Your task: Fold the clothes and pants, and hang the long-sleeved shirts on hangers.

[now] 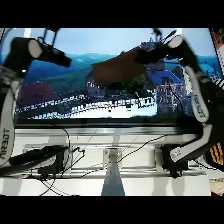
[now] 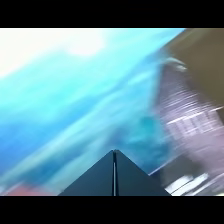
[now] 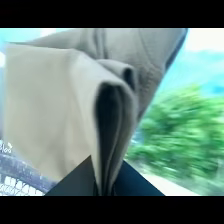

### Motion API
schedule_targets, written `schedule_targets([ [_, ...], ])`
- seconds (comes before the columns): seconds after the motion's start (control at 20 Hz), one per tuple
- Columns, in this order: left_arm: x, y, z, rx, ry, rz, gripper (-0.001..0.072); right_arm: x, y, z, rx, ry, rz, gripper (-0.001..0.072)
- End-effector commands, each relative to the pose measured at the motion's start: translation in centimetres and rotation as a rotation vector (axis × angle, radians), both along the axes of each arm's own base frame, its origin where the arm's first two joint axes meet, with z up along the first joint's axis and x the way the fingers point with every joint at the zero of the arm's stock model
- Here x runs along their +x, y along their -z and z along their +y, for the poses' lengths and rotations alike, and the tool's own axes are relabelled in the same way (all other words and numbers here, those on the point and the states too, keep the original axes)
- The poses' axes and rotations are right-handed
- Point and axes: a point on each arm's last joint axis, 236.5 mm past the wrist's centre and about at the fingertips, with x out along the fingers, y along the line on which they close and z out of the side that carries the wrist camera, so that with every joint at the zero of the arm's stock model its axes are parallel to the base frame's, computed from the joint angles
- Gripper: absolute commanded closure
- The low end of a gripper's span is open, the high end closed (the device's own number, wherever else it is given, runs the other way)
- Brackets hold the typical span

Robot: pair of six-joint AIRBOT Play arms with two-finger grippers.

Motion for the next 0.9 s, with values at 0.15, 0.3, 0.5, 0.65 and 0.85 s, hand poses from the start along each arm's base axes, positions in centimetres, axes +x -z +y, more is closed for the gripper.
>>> schedule_targets([
  [0.15, -3.0, -4.8, 7.8, 0.056, -0.240, -0.046, 0.0694, -6.5, -16.2, -14.6, -0.221, 0.273, -0.196, 0.0700],
  [0.3, -3.0, -4.7, 7.7, 0.057, -0.238, -0.044, 0.0694, -12.1, -22.7, -23.0, -0.390, 0.498, -0.303, 0.0699],
  [0.5, -2.9, -4.7, 7.7, 0.057, -0.237, -0.044, 0.0694, -22.0, -30.1, -34.7, -0.642, 0.903, -0.424, 0.0699],
  [0.65, -2.9, -4.7, 7.7, 0.057, -0.237, -0.044, 0.0694, -30.1, -32.4, -40.2, -0.695, 1.228, -0.408, 0.0699],
  [0.85, -2.9, -4.7, 7.7, 0.057, -0.237, -0.044, 0.0694, -39.1, -29.4, -42.8, -0.701, 1.484, -0.158, 0.0699],
])
